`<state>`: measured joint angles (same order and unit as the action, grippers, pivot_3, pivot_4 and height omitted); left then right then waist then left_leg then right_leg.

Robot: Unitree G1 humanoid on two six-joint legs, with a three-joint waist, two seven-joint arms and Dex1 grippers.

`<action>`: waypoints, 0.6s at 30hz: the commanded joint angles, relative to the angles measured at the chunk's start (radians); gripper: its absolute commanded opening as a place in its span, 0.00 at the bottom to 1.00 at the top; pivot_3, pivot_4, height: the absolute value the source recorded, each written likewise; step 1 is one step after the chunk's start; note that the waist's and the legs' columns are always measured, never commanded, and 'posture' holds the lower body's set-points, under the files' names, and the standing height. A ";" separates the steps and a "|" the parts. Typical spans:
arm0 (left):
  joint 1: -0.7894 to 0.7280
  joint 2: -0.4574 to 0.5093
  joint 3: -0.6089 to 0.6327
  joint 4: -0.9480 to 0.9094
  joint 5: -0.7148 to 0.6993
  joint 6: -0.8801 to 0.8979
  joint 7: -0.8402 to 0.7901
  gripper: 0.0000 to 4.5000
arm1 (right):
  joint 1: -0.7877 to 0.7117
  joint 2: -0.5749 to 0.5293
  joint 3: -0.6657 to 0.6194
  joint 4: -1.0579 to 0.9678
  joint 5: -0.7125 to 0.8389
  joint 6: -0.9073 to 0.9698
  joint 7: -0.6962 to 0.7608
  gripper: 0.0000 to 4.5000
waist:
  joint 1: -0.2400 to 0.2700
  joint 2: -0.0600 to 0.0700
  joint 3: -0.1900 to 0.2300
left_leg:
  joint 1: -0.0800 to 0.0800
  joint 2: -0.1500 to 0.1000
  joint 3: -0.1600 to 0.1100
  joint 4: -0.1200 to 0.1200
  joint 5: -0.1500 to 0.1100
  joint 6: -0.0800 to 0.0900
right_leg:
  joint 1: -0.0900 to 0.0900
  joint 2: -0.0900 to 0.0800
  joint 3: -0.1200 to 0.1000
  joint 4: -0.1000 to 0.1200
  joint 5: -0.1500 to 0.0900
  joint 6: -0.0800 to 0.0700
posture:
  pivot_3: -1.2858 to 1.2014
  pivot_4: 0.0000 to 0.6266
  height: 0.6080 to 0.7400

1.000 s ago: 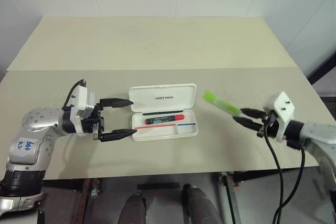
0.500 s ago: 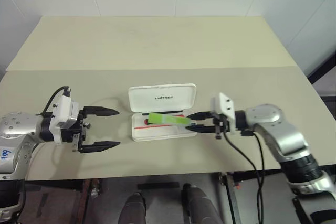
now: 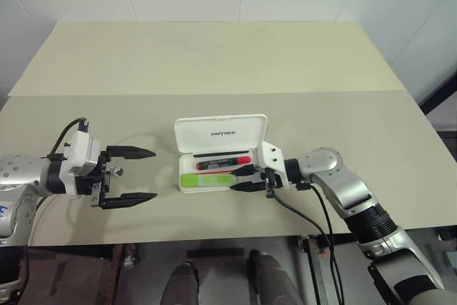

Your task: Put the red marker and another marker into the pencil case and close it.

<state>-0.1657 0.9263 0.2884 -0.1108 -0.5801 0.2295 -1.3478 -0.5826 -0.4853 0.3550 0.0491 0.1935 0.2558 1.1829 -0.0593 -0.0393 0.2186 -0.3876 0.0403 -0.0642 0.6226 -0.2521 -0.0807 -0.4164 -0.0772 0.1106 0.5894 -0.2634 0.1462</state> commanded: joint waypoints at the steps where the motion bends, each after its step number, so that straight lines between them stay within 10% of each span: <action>1: -0.004 0.021 0.030 -0.034 -0.010 0.002 0.007 1.00 | -0.016 0.005 0.006 0.010 -0.013 -0.035 0.019 0.24 | 0.000 0.000 0.000 | 0.000 0.000 0.000 0.000 0.000 0.000 | 0.000 0.000 0.000 0.000 0.000 0.000 | 0.52 0.24 1.00; 18: -0.002 -0.004 0.020 -0.070 -0.020 0.018 0.053 1.00 | -0.092 0.011 0.013 0.152 -0.051 -0.095 0.086 0.24 | -0.002 0.000 0.000 | 0.001 0.000 0.000 0.001 0.000 0.000 | 0.000 0.000 0.000 0.002 0.000 0.000 | 0.52 0.24 1.00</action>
<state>-0.1659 0.9211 0.2889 -0.1502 -0.5838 0.2492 -1.3012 -0.6640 -0.4714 0.3694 0.1853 0.1610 0.1624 1.2707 -0.0608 -0.0393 0.2186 -0.3867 0.0403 -0.0642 0.6235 -0.2519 -0.0808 -0.4161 -0.0771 0.1107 0.5910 -0.2634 0.1466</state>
